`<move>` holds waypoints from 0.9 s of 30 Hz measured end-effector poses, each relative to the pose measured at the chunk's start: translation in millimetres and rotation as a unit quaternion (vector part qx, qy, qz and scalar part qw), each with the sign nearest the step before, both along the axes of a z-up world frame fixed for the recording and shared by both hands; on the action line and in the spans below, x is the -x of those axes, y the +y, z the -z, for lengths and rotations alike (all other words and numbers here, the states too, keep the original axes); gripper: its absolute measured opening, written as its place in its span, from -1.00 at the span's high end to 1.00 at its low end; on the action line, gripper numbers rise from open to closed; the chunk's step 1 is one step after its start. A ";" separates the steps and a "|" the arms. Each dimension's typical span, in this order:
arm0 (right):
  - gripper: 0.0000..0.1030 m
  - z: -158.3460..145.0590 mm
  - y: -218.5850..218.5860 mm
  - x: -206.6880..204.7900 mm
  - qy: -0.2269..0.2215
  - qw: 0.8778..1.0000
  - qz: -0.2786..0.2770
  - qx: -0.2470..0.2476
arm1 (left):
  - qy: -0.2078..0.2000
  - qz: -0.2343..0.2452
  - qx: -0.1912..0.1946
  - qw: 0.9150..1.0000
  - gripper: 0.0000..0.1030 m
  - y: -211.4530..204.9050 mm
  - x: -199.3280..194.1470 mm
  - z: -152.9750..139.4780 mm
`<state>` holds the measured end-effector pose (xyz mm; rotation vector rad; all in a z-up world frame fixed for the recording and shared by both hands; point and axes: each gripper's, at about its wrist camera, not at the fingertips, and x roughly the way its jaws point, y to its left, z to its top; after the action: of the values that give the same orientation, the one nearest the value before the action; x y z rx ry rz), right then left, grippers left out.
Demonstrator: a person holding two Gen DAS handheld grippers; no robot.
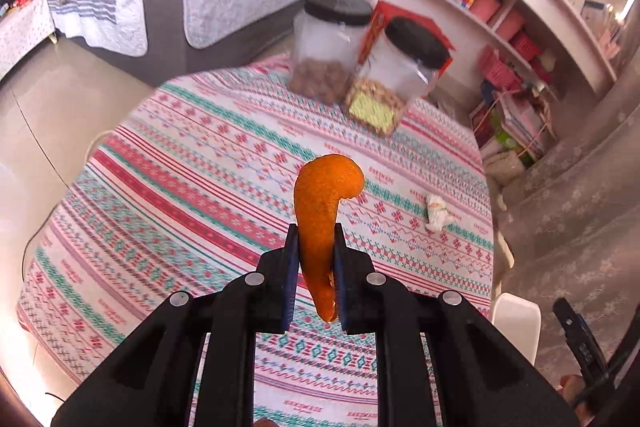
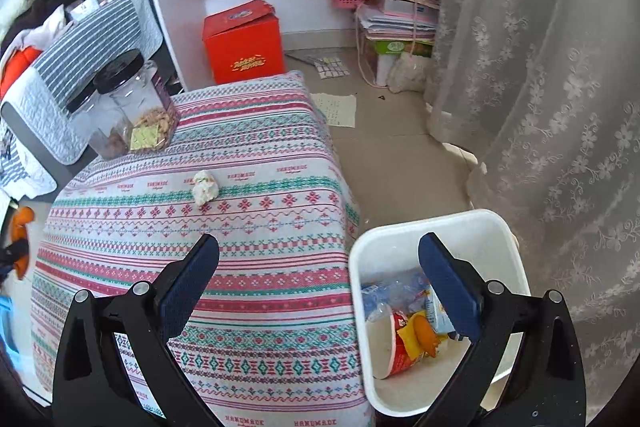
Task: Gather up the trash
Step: 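Grasp the second orange peel with the left tool while the right tool grasps a white tissue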
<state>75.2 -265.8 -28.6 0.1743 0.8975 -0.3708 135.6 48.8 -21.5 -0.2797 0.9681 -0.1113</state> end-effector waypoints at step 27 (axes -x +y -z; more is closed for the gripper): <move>0.10 124.3 40.4 -195.0 0.193 0.972 -0.107 -0.080 | -0.024 -0.063 -0.006 0.998 0.69 118.5 -5.6 1.4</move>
<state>270.2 -225.4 -152.9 0.1542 1.3192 -0.1295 141.3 167.3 -22.9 -0.3249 0.9001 0.0019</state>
